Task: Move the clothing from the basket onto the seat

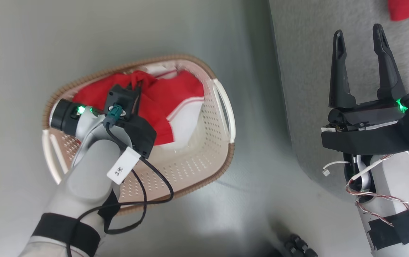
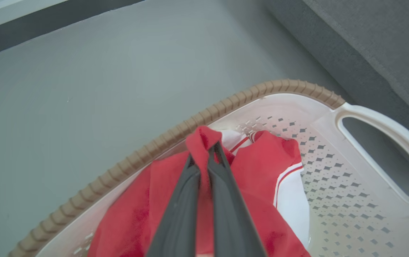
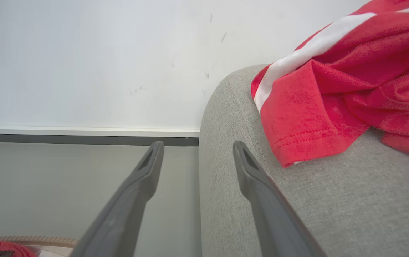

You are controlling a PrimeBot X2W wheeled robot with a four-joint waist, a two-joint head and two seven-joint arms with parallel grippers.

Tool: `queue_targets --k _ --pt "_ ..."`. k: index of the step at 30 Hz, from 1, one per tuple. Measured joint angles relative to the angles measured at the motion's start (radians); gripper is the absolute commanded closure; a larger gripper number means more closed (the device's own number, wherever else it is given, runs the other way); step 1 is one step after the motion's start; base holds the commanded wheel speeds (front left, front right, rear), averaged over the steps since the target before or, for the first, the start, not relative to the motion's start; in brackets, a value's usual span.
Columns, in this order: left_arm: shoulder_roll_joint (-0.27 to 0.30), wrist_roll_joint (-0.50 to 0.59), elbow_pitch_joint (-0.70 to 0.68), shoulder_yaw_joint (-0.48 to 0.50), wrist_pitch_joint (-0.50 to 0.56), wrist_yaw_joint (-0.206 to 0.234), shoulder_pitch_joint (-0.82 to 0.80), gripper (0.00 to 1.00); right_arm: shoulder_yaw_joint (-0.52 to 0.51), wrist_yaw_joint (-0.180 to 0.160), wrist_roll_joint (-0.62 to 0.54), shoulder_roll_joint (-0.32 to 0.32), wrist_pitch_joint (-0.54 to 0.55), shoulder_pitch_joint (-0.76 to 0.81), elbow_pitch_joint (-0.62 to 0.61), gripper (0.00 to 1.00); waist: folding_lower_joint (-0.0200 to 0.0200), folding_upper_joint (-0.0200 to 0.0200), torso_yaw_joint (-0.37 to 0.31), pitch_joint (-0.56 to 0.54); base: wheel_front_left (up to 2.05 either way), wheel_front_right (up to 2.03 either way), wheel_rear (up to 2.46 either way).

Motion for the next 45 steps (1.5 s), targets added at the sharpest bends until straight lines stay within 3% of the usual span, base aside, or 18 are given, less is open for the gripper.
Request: queue_targets --k 15,35,45 --pt "-0.012 -0.042 -0.185 -0.018 0.000 -0.087 0.033 1.00 -0.032 0.022 0.000 -0.010 0.000 0.005 0.097 0.00 -0.0001 0.0000 0.078 -0.213 0.00 0.00 0.00" --pt "-0.016 -0.132 -0.348 -0.070 -0.001 -0.113 0.053 1.00 -0.012 0.059 -0.001 -0.001 0.000 0.094 0.215 0.00 -0.0003 -0.0001 0.136 -0.502 0.00 0.00 0.00" --pt "-0.017 -0.194 -0.359 -0.147 -0.001 -0.113 0.055 1.00 0.031 0.104 -0.010 -0.003 0.001 0.155 0.289 0.00 -0.0003 -0.0001 0.145 -0.653 0.00 0.00 0.00"
